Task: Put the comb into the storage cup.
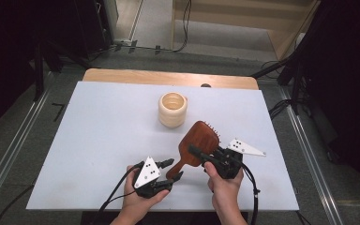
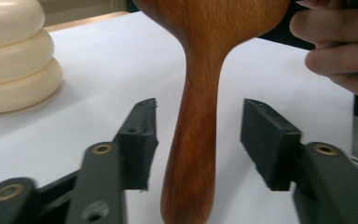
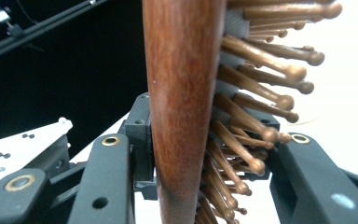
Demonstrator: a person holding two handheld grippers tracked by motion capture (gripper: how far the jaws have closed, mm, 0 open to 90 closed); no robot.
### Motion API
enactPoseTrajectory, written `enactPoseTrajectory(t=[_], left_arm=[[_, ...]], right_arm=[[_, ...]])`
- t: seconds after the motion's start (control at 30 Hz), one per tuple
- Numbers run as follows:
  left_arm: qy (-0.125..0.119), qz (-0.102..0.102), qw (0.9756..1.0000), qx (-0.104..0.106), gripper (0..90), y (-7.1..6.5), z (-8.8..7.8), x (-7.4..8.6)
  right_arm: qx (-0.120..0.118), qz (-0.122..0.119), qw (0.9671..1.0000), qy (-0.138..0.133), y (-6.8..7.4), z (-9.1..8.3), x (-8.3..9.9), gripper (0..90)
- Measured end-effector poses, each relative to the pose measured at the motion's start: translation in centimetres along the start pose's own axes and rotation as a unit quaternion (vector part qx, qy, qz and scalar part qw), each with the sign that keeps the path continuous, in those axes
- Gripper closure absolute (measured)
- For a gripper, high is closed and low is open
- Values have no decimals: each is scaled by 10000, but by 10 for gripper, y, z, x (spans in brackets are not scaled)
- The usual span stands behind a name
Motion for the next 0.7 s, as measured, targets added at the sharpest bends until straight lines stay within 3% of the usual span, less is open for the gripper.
enactPoseTrajectory(t=[0.13,0.2,0.27,0.43,0.7], left_arm=[[65,-100,9999,39,252,4,-3,1],[75,-259,9996,-34,130,11,-9,2],[-1,-416,9990,-140,100,20,-15,3],[-6,-546,9979,-334,0,39,-30,6],[-81,-593,9959,-678,0,65,-53,14]], right_arm=[[32,-227,9997,-35,-1,-4,-3,537],[55,-252,9997,-56,-3,-6,-5,537],[48,-293,9995,-86,-4,-8,-6,537],[102,-424,9990,-51,-3,-10,-7,537],[130,-477,9988,-67,-4,-10,-8,537]])
Point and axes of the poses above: each handheld gripper's, and its own axes: z roughly forward along the jaws, x roughly out of its underside, y roughly to its left, the point moved 8 cm from there along z, roughly forward along the jaws, and after that the axes turned 3 degrees about -x, right-handed, at the moved point
